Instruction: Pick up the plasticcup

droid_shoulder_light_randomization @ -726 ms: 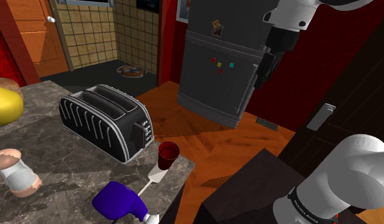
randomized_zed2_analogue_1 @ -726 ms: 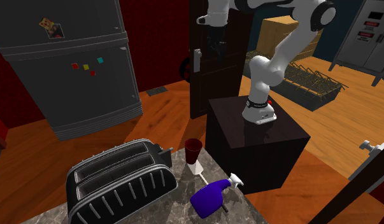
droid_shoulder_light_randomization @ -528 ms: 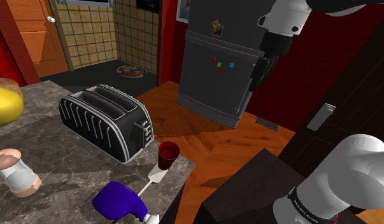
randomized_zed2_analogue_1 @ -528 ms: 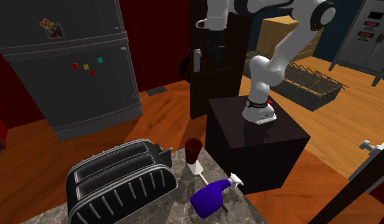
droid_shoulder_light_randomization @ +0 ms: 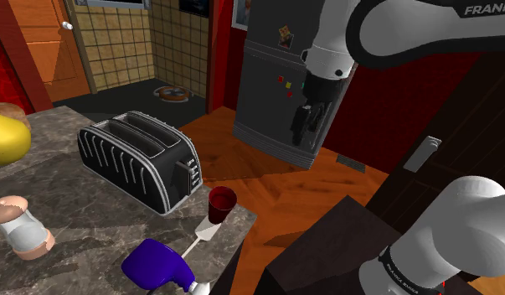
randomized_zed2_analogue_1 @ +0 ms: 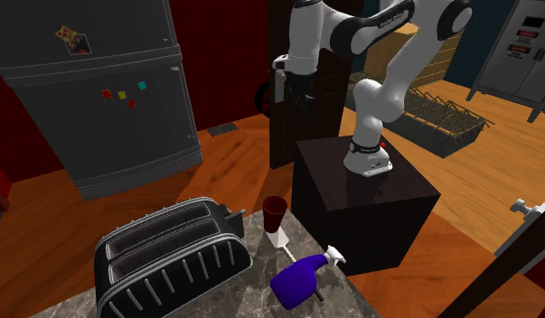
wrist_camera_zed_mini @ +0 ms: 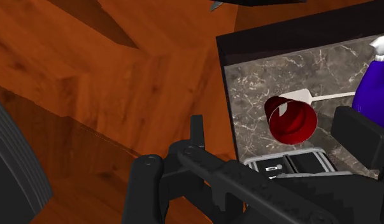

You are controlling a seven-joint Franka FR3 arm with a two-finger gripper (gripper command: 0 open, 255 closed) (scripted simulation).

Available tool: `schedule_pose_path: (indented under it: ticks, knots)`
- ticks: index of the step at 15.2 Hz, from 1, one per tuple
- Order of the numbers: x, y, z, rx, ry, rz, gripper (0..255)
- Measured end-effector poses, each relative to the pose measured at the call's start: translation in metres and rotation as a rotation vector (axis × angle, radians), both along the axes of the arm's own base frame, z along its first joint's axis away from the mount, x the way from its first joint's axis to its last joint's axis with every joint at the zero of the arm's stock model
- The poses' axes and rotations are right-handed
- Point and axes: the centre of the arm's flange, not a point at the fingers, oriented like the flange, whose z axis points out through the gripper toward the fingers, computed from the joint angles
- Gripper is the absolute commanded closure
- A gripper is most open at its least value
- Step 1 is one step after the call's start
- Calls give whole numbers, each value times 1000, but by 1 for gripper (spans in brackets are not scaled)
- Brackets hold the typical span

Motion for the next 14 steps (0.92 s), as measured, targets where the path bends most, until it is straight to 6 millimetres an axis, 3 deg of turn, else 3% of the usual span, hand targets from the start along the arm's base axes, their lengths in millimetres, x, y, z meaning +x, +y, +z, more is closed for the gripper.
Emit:
schedule_pose_path:
  ticks: [14]
  knots:
    - [55, 128, -138, -80, -20, 19, 0]
